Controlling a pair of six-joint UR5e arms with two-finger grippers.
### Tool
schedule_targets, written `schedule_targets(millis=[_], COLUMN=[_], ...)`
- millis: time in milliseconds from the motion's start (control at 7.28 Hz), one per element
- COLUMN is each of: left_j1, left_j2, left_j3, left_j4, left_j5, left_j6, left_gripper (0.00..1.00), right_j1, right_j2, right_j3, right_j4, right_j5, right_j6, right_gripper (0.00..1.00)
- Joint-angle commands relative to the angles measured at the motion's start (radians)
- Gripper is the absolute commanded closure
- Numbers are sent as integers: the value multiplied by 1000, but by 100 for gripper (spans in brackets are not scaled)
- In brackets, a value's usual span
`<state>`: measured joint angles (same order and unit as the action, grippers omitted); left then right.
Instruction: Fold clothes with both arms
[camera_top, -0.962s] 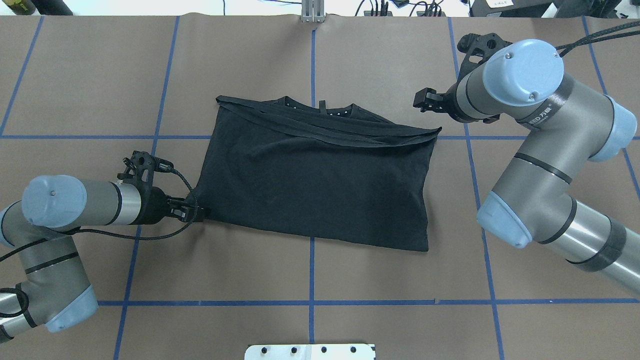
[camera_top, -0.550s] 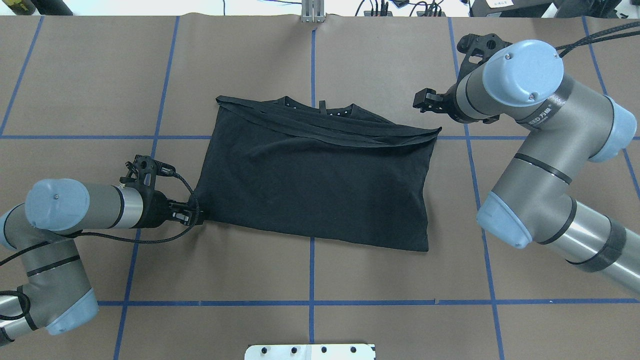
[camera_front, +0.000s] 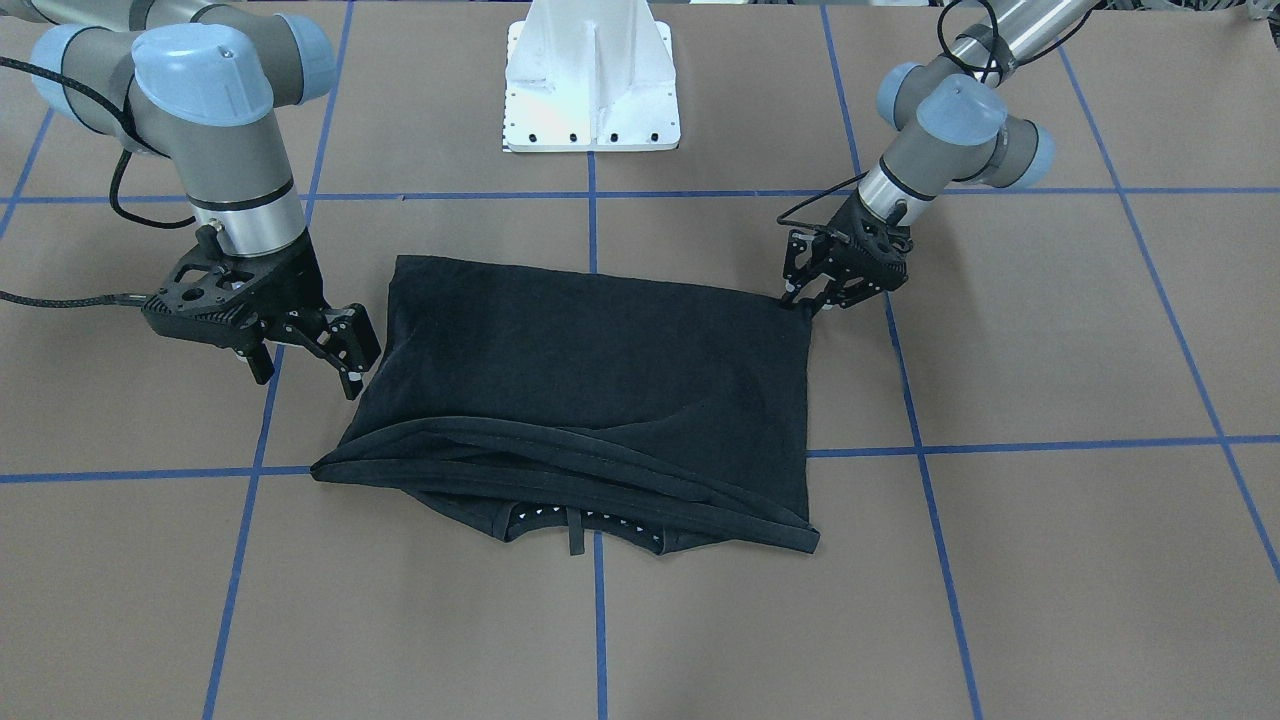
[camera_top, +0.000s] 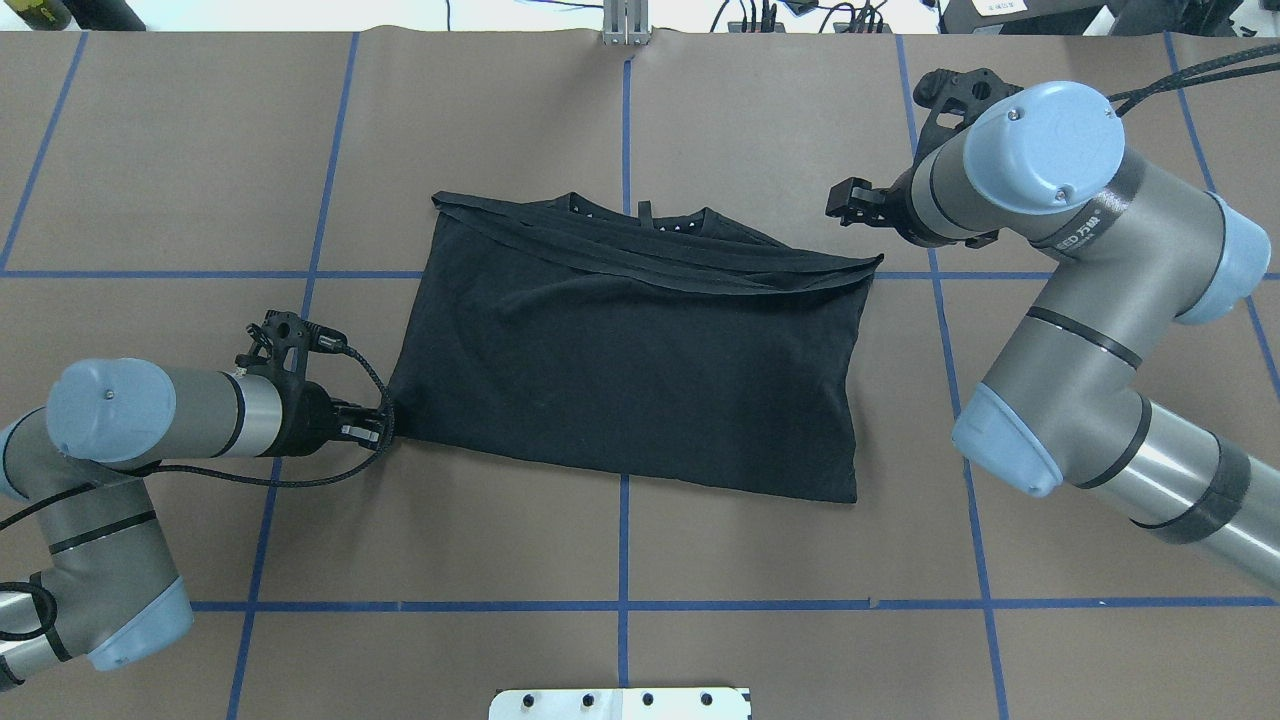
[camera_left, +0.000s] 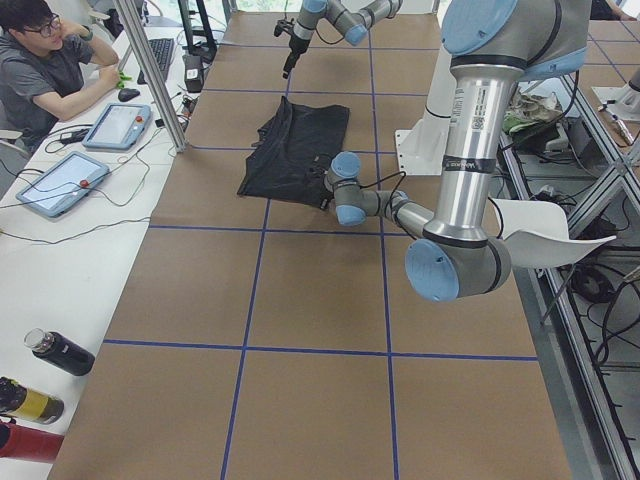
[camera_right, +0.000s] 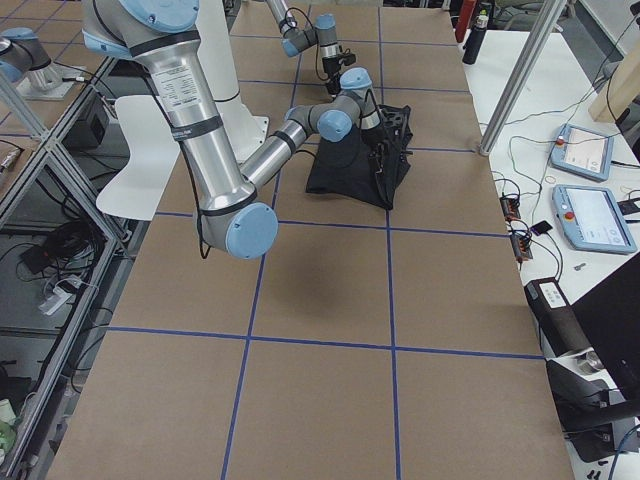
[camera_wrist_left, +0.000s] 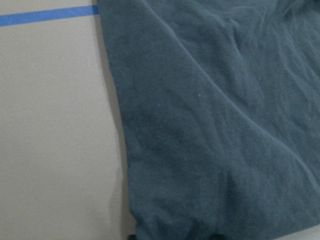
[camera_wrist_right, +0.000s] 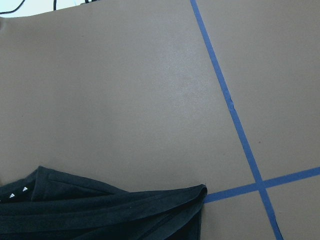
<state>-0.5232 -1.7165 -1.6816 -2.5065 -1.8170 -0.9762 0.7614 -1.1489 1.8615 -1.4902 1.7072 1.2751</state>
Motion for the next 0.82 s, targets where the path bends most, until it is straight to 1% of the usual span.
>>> schedule_targets(millis=[0,137,275,412,550,687], left_j1=[-12,-52,-107,-183,-271,-344], left_j2=[2,0,0,-2,-15,-68], left_j3=[-7,-7,-7,14,55,141], left_j4=[2,8,14,21,44,52], left_j5=[-1,-8,-16,-13,-19,-22], left_j6=[8,33,133,249,343,402], left_gripper=[100,100,100,100,100,100], right_j1=[-2,-4,-7,-10,-13,-17], right_j2=[0,0,2,2,2,3], right_j3=[-4,-4,-4,-5,-5,-5], right_j4=[4,4,5,5,5,5], right_j5=[2,2,2,2,2,-1], right_j6=[0,0,0,0,0,1], right_gripper=[0,0,0,0,0,0])
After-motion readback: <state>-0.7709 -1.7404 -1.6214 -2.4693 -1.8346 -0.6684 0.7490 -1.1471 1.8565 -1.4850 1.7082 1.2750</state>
